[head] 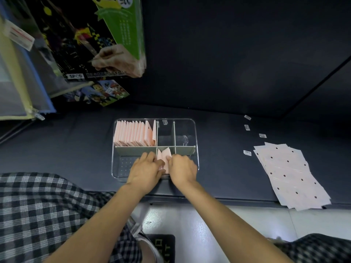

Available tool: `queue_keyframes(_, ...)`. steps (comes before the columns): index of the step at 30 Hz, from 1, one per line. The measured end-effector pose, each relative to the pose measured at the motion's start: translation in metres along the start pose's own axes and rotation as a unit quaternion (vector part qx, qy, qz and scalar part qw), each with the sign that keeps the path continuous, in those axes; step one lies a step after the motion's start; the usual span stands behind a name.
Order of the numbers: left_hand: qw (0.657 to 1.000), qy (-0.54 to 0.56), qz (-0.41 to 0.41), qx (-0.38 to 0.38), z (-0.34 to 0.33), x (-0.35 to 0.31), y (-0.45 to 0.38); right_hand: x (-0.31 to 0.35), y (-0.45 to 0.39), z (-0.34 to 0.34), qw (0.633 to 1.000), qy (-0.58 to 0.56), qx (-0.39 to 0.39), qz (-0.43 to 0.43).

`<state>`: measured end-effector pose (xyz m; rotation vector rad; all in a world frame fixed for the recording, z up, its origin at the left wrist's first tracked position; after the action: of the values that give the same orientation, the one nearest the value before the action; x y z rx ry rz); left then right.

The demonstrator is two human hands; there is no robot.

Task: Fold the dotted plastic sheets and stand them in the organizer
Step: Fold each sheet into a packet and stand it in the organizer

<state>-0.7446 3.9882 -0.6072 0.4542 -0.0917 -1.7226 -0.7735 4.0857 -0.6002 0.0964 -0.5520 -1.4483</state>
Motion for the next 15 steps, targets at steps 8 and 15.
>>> queue_keyframes(8,0.997,0.071,0.013,-0.017,0.004,0.005,0.006,-0.003,-0.013,-0.017,0.996,-0.053,0.076,-0.016)
queue_keyframes(15,0.999,0.020,-0.016,-0.043,0.008,-0.004,0.013,-0.006,-0.005,-0.019,0.969,-0.179,0.147,0.085)
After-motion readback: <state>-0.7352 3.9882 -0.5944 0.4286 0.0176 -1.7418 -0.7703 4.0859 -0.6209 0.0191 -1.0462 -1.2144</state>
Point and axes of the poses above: each hand's wrist, its own y-axis away from the middle knuckle, its own z-axis out of the back of the hand, x = y × z, the point moved 10 cm from there along -y, towards the middle knuckle, and after that the axes turned 11 degrees about x, right-handed, at the moved point
